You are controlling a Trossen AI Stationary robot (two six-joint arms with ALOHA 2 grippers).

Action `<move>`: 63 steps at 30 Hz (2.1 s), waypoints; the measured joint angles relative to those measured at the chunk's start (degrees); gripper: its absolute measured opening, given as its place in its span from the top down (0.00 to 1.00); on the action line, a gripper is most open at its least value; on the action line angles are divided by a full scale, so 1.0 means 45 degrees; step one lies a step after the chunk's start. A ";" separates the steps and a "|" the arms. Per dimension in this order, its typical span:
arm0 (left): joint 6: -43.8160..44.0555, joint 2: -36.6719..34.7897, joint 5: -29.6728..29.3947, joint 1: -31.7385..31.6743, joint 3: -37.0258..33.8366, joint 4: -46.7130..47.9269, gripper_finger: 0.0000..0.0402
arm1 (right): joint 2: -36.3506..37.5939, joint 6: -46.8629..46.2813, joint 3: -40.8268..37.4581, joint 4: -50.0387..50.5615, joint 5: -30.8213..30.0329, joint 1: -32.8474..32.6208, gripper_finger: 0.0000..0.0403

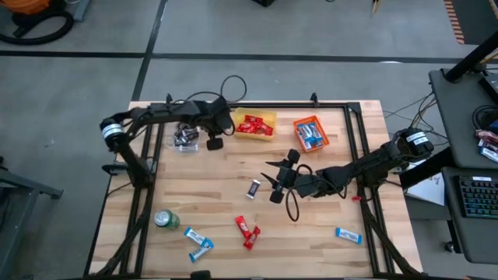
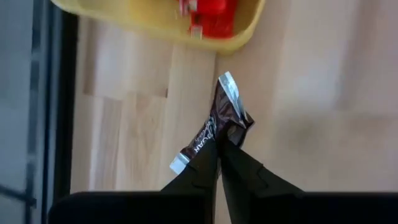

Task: Sort candy
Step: Put the brown chocolate bar into the transparent bin, then put the white chocolate bar into the orange bin

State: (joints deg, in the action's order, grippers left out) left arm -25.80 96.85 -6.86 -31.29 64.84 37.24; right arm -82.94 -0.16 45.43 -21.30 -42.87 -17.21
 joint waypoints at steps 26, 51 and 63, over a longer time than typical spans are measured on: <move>0.8523 -0.3768 -0.4699 -0.0359 0.0178 0.6588 0.91 | 0.0003 -0.0644 0.0470 0.0030 0.1541 -0.0005 0.55; 1.2492 -0.3988 -0.0649 1.0669 0.0161 0.5545 0.79 | 0.0015 -0.3315 0.2236 0.6292 0.6641 -0.0290 0.55; 1.4542 -0.1067 -0.0637 1.6542 0.0596 0.3817 0.79 | 0.0015 -0.3810 0.2220 0.7143 0.7665 -0.0597 0.55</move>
State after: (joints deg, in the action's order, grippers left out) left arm 39.64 92.05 -9.73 43.15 67.52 54.42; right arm -82.87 -17.31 55.42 10.84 -8.38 -19.90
